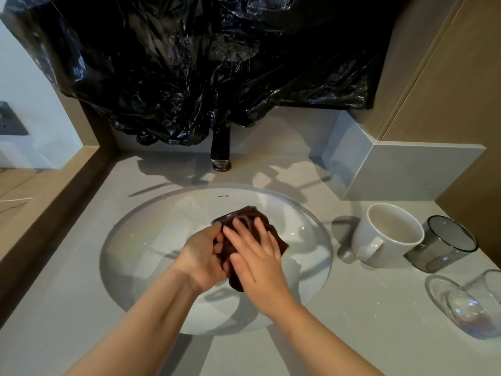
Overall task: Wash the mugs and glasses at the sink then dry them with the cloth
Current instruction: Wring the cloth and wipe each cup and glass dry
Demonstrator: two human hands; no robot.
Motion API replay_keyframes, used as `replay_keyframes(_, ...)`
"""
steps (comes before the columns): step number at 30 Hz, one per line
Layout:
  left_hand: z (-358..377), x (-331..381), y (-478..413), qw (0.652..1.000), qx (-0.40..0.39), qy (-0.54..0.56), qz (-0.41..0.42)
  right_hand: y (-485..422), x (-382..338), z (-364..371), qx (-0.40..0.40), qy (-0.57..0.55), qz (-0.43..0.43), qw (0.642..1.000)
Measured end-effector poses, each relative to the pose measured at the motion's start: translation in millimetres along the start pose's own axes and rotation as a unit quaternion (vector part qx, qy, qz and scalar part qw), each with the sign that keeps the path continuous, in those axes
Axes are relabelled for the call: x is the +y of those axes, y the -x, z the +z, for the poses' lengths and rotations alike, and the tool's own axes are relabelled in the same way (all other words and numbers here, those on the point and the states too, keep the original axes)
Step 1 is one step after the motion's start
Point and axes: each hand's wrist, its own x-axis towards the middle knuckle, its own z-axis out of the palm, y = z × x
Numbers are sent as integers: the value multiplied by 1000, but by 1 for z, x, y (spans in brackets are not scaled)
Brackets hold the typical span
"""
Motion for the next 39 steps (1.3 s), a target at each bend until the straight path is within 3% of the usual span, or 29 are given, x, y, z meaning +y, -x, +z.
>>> replay_keyframes(4,2,1,11,999,-36,-31,-22,-28,-1,-17,134,-51,108,984)
replay_keyframes(5,1,3,12,999,-40,-22,-23,-30,-4,-17,139,-45,102,984)
replay_keyframes(8,1,10,13,999,-37,24,6,-16,3,-2,131,106,-64,984)
replay_keyframes(10,2,12,13,999,-37,20,16,-8,7,0,121,106,-105,981)
replay_keyframes(14,5,8,16,998,-57,-30,-10,-32,-3,-29,100,-25,39,994)
replay_keyframes(16,6,14,19,996,-73,-47,-12,-40,-7,-37,99,-7,60,993)
replay_keyframes(21,3,32,16,996,-78,35,4,-14,0,-19,30,53,-33,998)
replay_keyframes(23,2,30,15,995,-88,52,-2,-18,4,-20,58,51,-47,996)
replay_keyframes(27,2,32,20,992,-125,29,-12,-52,-12,-43,111,-7,16,994)
replay_keyframes(34,0,44,25,991,-122,54,18,-36,4,-26,159,125,-161,966)
replay_keyframes(39,3,43,31,987,-152,31,35,-62,-17,-47,219,76,-77,970)
